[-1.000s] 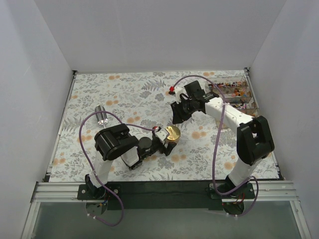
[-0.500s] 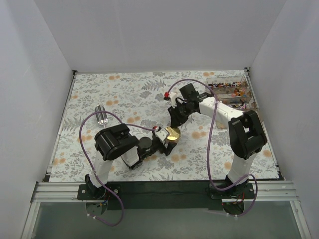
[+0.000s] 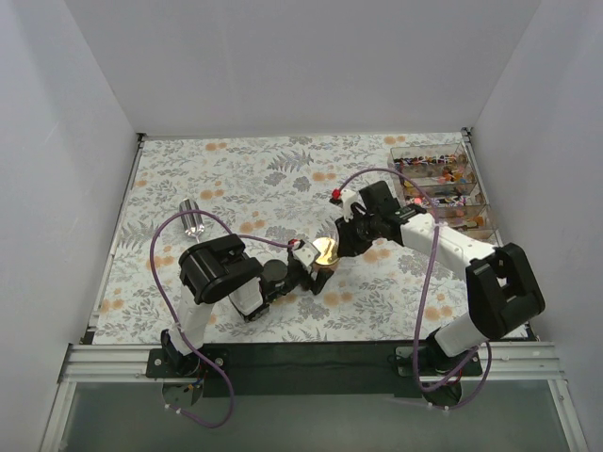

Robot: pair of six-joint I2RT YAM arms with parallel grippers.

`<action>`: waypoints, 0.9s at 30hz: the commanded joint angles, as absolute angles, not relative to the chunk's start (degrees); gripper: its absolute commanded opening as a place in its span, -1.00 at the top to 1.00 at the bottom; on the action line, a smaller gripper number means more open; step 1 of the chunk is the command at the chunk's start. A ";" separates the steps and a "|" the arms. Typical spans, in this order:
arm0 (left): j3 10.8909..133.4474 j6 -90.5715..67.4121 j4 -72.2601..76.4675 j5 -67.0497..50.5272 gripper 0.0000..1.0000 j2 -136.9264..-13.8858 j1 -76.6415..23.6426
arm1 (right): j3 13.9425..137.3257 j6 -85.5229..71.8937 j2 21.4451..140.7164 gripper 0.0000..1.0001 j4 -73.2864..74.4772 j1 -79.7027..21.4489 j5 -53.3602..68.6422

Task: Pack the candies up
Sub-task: Screw the bottle lid onto the packing bottle.

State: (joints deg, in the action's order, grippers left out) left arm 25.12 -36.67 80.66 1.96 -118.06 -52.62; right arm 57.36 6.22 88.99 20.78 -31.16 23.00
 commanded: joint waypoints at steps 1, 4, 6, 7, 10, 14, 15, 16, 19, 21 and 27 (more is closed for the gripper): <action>23.20 -33.22 103.27 7.82 -0.36 -122.34 -51.77 | 51.24 -1.76 88.07 0.53 28.39 -36.48 31.74; 23.03 -33.31 103.36 7.73 -0.36 -122.34 -51.77 | 54.13 -0.18 87.01 0.53 30.67 -35.86 26.22; 22.94 -33.31 103.45 7.56 -0.36 -122.34 -51.77 | 56.68 3.07 87.19 0.47 32.43 -34.28 25.14; 22.85 -33.31 103.45 7.47 -0.36 -122.34 -51.85 | 59.13 3.86 87.45 0.44 32.61 -33.58 24.96; 22.94 -33.22 103.62 7.21 -0.36 -122.43 -51.77 | 65.36 7.20 89.73 0.26 32.96 -31.38 24.61; 22.85 -33.22 103.71 7.21 -0.37 -122.34 -51.85 | 72.76 11.24 95.95 0.04 34.80 -30.15 24.78; 22.85 -33.22 103.71 7.21 -0.36 -122.34 -51.86 | 74.34 12.29 97.28 0.02 35.33 -30.15 25.31; 22.85 -33.22 103.62 7.12 -0.37 -122.34 -51.77 | 75.75 13.61 98.51 0.01 35.77 -30.15 27.05; 22.94 -33.22 103.71 6.94 -0.36 -122.43 -51.85 | 80.24 15.37 102.91 0.00 37.09 -30.15 30.66; 22.94 -33.31 103.71 6.94 -0.36 -122.43 -51.77 | 82.79 16.17 105.72 0.01 38.40 -30.50 31.64; 23.03 -33.22 103.62 7.29 -0.37 -122.52 -51.77 | 82.80 17.75 108.54 0.11 40.16 -31.55 32.52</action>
State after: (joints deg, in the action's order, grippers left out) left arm 25.26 -37.08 80.64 3.66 -118.41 -52.60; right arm 81.32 15.90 108.47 37.43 -30.89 29.91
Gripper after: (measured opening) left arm 0.784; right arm 0.455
